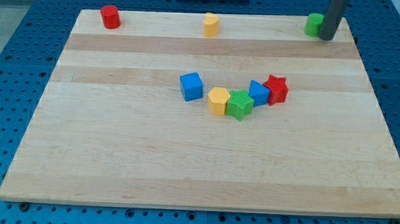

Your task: Slide blue triangle towards the center left

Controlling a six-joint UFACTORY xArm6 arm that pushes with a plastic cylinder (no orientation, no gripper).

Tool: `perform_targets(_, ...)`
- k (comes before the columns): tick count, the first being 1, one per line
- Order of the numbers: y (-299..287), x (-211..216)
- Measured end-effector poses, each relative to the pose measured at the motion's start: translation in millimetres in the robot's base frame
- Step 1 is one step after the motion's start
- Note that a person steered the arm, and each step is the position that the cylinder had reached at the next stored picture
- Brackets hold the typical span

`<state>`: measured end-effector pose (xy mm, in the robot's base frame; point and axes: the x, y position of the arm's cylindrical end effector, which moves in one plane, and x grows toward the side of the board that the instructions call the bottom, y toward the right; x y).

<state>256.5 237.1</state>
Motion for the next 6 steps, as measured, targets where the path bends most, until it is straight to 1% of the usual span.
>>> perform_targets(1, 0.0, 0.0)
perform_targets(2, 0.0, 12.5)
perform_targets(3, -1.2, 49.3)
perform_targets(4, -23.9, 86.7)
perform_targets(6, -104.1, 149.2)
